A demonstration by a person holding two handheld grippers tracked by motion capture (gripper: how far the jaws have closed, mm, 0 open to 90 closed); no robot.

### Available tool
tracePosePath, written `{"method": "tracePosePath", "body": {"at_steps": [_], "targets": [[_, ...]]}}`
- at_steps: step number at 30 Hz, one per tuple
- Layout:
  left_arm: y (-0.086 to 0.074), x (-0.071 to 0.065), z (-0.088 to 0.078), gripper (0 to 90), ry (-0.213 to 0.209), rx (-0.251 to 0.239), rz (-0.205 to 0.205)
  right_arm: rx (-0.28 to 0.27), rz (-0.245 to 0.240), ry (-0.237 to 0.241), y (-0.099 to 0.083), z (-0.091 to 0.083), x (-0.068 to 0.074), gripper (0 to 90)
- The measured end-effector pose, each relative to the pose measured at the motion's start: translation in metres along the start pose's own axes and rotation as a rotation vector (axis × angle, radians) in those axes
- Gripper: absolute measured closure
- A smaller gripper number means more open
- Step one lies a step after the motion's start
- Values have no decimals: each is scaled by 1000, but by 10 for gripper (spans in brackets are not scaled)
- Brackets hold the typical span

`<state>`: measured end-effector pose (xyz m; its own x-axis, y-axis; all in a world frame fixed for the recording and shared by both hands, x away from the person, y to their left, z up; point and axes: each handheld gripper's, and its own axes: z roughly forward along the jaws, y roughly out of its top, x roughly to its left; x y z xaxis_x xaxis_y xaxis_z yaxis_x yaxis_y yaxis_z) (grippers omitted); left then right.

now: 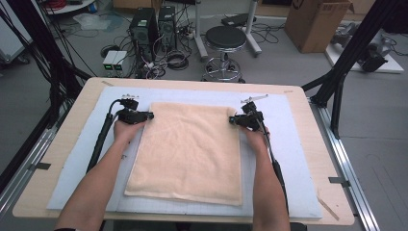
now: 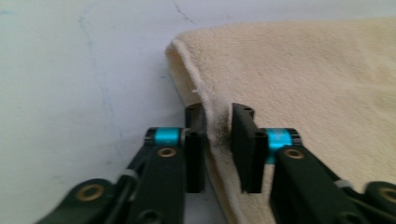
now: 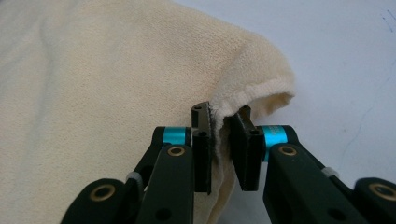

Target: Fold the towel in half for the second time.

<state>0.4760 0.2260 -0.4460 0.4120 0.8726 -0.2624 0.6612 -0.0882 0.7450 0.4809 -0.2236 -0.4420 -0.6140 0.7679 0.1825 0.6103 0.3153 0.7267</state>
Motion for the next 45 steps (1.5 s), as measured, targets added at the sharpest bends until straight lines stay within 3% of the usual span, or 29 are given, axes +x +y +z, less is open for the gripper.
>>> {"method": "tracePosePath", "body": {"at_steps": [3,12,24,32,33,38,45], "targets": [[1,0,-2,826,-13,-3,6,-11,-1,18,2,-2,2,818],[8,-3,-17,842,-56,-64,12,-76,-66,48,12,-21,11,829],[15,-11,-45,843,-93,-143,84,-144,-147,81,21,-50,26,830],[8,-16,-70,844,-122,-189,116,-183,-216,122,25,-72,41,830],[7,-18,-74,844,-119,-185,136,-187,-223,123,25,-75,44,830],[-1,-27,-90,844,-138,-219,170,-212,-239,145,14,-85,55,830],[-31,-34,-109,844,-157,-215,226,-207,-255,190,-17,-100,66,830]]}}
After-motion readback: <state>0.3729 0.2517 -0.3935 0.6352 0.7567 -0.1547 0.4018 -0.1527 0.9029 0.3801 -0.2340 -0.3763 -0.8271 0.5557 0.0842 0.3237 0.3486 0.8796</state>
